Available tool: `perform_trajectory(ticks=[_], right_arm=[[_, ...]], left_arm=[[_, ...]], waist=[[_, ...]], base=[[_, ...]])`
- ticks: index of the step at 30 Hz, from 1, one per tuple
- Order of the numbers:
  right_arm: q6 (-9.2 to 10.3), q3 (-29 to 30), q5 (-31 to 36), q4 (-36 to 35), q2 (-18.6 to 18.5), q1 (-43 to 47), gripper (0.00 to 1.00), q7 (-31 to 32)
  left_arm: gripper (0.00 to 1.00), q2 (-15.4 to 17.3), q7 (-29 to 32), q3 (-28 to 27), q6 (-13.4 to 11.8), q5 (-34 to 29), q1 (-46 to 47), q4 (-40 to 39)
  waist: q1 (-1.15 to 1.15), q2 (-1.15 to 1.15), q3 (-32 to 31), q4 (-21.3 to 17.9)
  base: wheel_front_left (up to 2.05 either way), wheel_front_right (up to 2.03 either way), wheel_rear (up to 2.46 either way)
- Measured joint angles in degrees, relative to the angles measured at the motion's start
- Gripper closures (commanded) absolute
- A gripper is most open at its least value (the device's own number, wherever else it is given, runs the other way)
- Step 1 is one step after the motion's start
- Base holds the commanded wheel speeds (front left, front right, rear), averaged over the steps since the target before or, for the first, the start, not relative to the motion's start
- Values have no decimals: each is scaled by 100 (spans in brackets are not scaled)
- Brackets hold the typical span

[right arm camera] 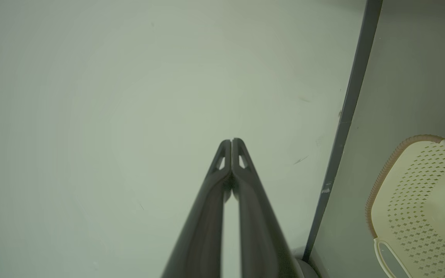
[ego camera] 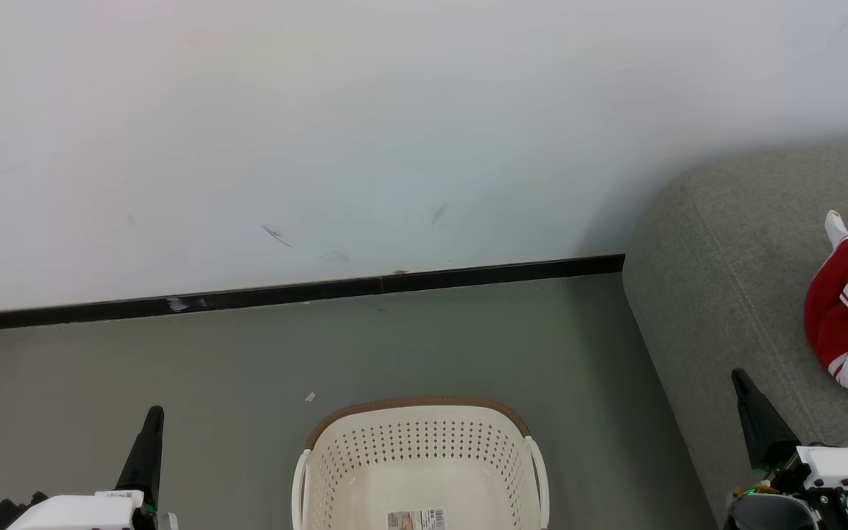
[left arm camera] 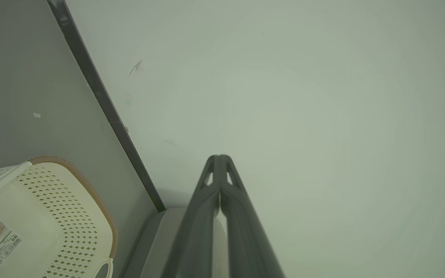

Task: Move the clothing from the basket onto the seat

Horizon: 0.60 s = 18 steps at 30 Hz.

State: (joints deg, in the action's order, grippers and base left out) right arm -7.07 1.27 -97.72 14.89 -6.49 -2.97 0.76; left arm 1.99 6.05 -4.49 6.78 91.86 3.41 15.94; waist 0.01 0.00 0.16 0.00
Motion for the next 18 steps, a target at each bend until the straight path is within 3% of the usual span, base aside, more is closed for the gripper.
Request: perform_trajectory(ticks=[18], right_arm=[[0, 14, 7, 2, 9, -1, 100, 41]], left_arm=[[100, 0, 1, -2, 0, 0, 0, 5]], waist=[[0, 0, 0, 0]], base=[[0, 0, 0]])
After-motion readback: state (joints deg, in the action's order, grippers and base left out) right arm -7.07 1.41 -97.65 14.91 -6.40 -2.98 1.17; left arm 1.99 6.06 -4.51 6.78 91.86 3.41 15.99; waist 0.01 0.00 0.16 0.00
